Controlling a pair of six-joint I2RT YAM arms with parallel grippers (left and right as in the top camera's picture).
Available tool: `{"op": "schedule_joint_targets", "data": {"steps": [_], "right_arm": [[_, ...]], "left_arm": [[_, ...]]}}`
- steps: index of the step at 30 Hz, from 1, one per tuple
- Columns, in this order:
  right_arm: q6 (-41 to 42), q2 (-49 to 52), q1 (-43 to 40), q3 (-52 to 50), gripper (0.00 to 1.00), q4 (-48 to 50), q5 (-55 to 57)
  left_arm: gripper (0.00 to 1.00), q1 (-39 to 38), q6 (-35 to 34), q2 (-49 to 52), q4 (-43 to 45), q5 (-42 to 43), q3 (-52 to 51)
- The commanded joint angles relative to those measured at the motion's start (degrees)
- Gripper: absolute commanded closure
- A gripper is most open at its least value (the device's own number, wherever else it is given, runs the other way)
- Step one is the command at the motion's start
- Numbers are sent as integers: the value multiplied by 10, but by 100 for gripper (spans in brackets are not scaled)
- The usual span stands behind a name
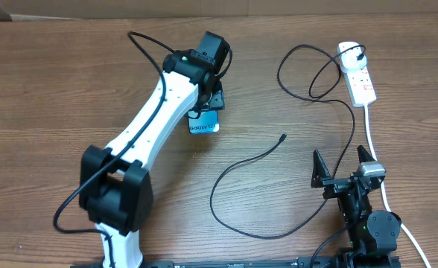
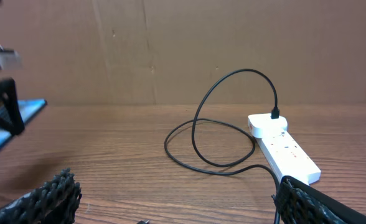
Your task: Plug charger to phone and switch on socket
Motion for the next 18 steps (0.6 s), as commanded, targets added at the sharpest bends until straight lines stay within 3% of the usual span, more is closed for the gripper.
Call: {"op": "schedule_joint_targets", "data": {"steps": [1, 18], "right_arm": [[2, -5, -2, -6, 0, 2, 5], [2, -5, -2, -6, 0, 2, 5]], "left_arm": [[33, -8, 9, 33, 8, -13, 6], [32, -9, 9, 96, 48, 58, 6]]}}
